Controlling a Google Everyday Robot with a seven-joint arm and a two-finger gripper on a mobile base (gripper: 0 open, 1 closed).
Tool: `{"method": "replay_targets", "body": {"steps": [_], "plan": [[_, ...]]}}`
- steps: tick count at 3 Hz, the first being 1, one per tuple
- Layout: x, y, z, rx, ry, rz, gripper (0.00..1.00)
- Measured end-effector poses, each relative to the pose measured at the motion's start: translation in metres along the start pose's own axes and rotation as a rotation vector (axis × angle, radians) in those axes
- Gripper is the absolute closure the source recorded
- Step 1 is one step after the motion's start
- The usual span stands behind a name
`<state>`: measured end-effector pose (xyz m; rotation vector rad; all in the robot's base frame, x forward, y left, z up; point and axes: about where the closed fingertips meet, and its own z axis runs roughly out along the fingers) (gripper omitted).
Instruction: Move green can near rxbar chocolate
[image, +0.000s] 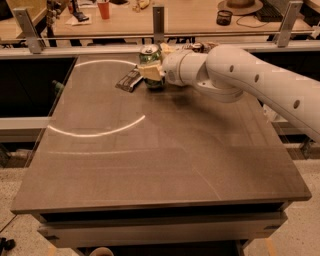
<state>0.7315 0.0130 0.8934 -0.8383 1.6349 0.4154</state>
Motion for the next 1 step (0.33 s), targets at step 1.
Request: {"method": "replay_targets", "body": {"steps": [1], "plan": [[-0.0027,0.0019,0.0009,-0.003,-0.003,-0.004,0.82]]}}
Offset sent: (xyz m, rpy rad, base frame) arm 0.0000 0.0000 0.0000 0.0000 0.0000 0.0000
